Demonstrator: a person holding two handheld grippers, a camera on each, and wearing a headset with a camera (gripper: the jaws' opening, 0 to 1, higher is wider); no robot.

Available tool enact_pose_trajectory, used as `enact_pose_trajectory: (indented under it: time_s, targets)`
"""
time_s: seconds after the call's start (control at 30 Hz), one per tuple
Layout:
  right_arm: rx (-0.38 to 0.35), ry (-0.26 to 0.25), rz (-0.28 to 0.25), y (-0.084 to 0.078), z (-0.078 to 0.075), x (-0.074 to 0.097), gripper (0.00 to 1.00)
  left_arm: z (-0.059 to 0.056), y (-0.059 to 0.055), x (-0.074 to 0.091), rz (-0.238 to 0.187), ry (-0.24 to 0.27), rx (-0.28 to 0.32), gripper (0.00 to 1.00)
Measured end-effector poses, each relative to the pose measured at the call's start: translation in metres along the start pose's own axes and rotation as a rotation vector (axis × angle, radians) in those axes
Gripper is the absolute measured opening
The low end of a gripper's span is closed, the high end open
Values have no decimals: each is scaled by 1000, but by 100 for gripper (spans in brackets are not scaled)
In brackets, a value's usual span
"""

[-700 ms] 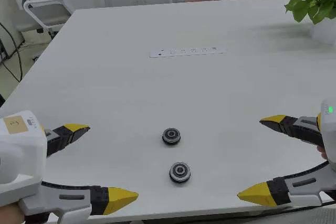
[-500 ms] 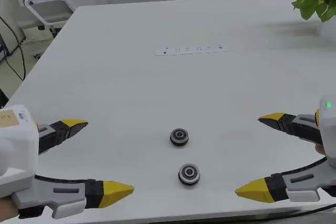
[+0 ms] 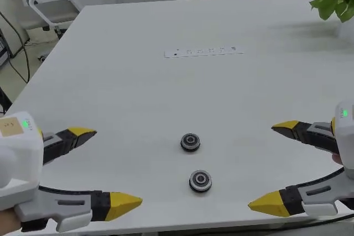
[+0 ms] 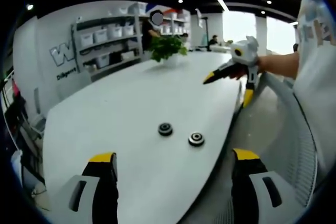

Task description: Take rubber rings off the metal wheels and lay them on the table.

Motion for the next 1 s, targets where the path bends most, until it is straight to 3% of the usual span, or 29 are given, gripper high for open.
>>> enact_pose_trajectory:
  time_s: [0.33, 1.0]
  targets:
    - [-6, 0, -1, -1, 0, 2, 99, 4, -1, 0, 3, 13, 14, 93]
    - [8, 2, 8, -1, 0, 1, 99, -1, -2, -3, 4, -1, -8, 92]
Point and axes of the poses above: the centre of the closed fingertips' face, and the gripper's own axes: x roughly backward along the fingers, z roughly to its left, y roughly out of its top, the point moved 1 cm from there along x, roughly backward along the fingers, and after that the axes turned 12 degrees about x, right-handed, at the moved point
